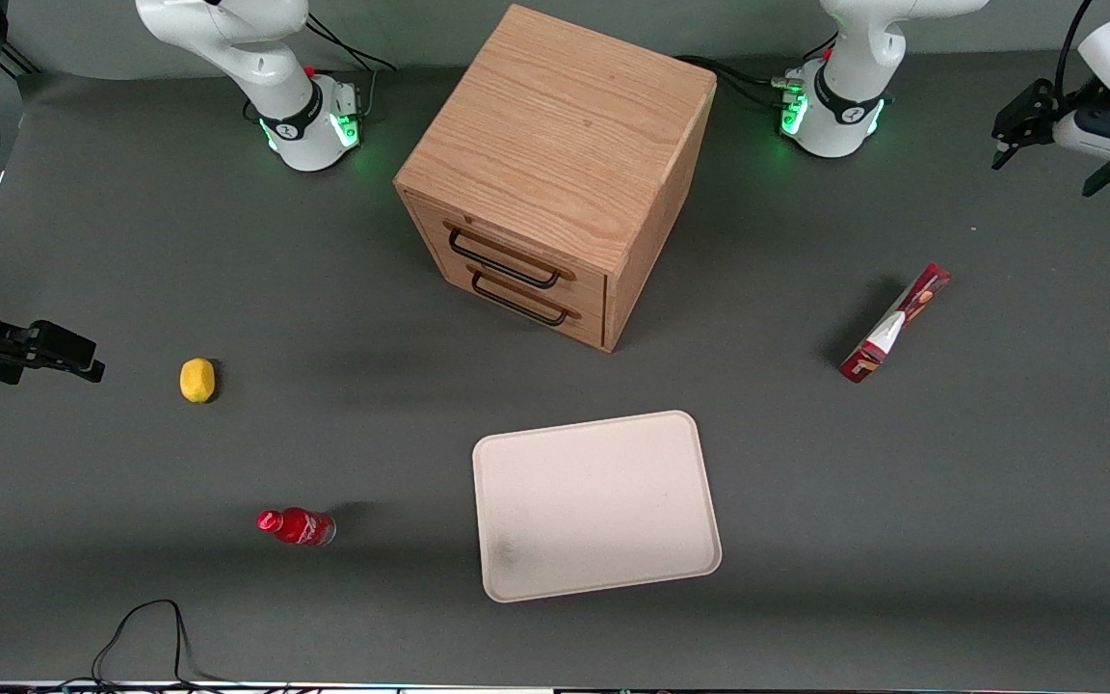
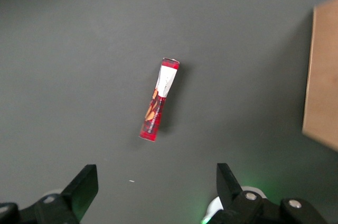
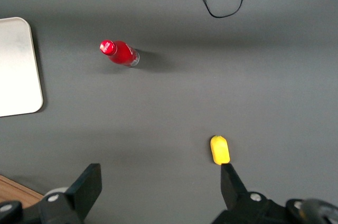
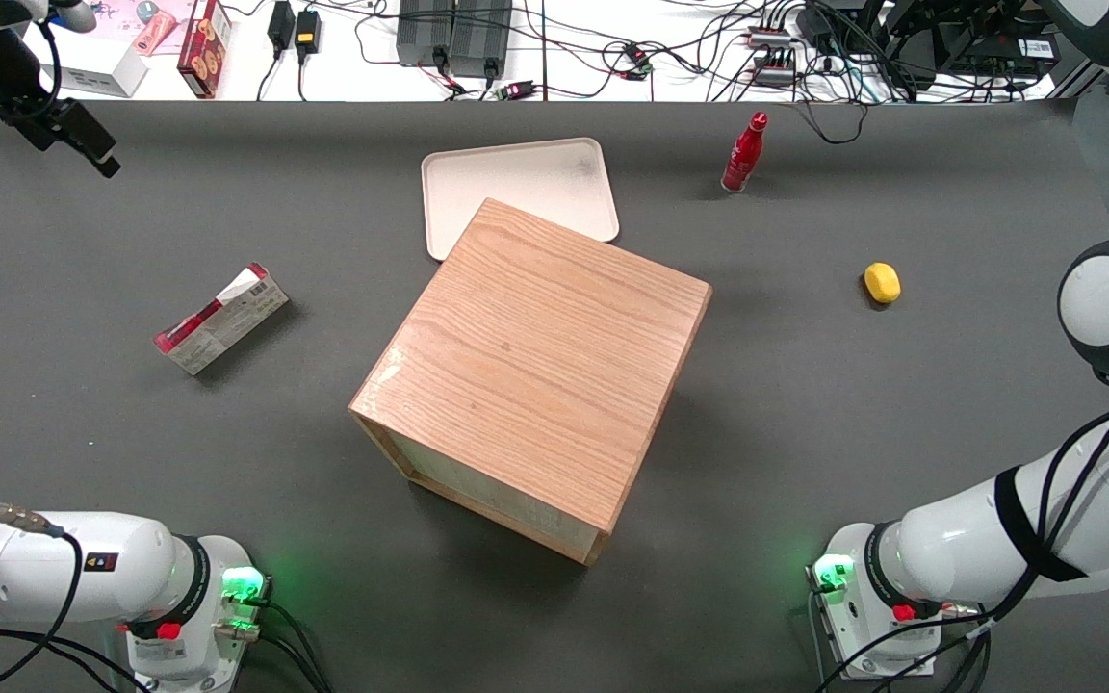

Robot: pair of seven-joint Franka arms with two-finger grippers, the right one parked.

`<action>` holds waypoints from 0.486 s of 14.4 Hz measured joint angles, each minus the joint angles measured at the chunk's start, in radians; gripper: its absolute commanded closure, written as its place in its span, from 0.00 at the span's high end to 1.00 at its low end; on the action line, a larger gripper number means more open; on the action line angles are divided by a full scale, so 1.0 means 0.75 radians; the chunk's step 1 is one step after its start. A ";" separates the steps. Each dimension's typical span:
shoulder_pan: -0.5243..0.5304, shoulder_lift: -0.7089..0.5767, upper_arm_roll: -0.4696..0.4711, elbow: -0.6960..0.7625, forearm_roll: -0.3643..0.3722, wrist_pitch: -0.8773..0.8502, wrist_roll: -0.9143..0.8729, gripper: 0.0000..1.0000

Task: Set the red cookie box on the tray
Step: 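Lower the open left gripper over the cookie box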

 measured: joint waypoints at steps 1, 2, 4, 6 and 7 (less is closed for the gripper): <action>0.002 0.001 0.006 0.000 0.002 0.007 0.107 1.00; 0.004 0.001 0.008 -0.001 0.005 0.019 0.201 1.00; 0.005 0.001 0.009 -0.001 0.013 0.028 0.332 1.00; 0.005 0.001 0.009 -0.011 0.015 0.031 0.375 1.00; 0.005 0.001 0.009 -0.026 0.016 0.045 0.383 1.00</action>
